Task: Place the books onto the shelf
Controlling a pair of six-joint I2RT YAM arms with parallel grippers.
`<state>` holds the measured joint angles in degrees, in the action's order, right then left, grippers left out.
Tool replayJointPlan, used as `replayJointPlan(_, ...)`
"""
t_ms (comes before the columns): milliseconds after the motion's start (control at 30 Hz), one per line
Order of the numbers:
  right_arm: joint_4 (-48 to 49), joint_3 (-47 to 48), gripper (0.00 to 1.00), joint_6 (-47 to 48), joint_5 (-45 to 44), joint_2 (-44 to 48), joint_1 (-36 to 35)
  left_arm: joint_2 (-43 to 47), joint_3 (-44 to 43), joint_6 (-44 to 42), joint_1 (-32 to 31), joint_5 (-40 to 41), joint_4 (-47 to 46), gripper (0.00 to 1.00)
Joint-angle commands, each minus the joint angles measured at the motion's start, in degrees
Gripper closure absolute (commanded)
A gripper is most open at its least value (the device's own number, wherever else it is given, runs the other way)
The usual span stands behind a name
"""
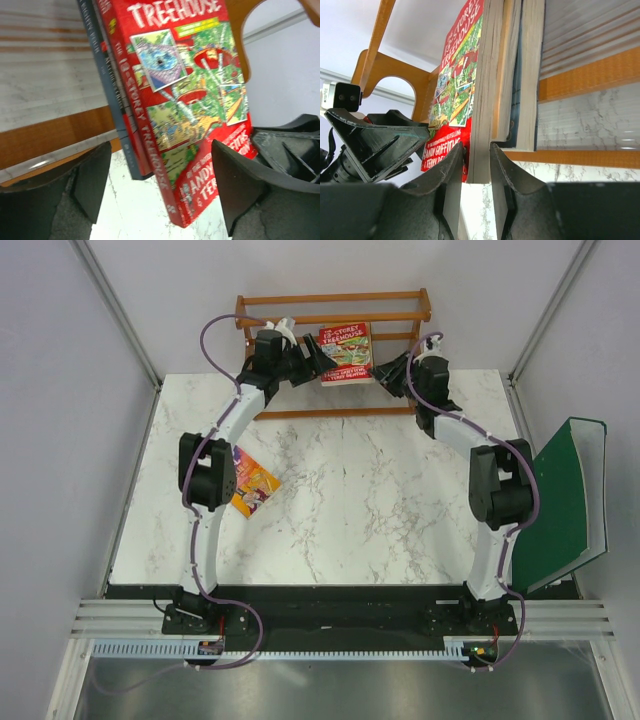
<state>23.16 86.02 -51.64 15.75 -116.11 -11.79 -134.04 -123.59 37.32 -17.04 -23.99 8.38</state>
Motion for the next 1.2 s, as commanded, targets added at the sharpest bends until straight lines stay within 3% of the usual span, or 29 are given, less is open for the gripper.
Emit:
replayJointPlan(0,1.89,-2.61,0.65,2.59,-3.0,5.81,-0.25,7.2,4.22,-3.91,0.51,4.37,-0.82,0.08)
replayJointPlan(100,-0.03,-3.66,0.64,4.96,-4.49,8.53,-0.16,13.42,11.95,-5.23,0.51,11.4,-4.85,0.01)
replayJointPlan(200,-1.7,-4.54,0.64,7.33,-5.37,11.08,-0.25,18.7,18.9,-6.73,0.78,15.19,-8.12,0.0)
replayJointPlan(400,-8.89,-5.34,0.65,15.92,-6.25,16.53,-1.38,25.66,28.13,-8.22,1.48,13.97,-11.45,0.0)
replayJointPlan(567,-20.24,1.51,0.82,27.09,-7.65,15.84,-5.87,28.83,33.93,-8.58,1.48,13.27,-8.73,0.01)
replayJointPlan(700,-31.04,7.57,1.0,34.14,-8.98,12.59,-11.05,32.25,41.48,-7.62,1.48,12.65,-5.92,0.02)
replayJointPlan(933,-41.87,21.62,1.0,38.45,-9.51,3.36,-15.54,40.25,62.2,-1.73,1.39,11.16,-8.11,0.03)
replayJointPlan(1167,-45.39,32.18,1.0,38.72,-10.56,-6.83,-18.87,45.18,71.12,-0.32,1.39,9.93,-10.93,0.03)
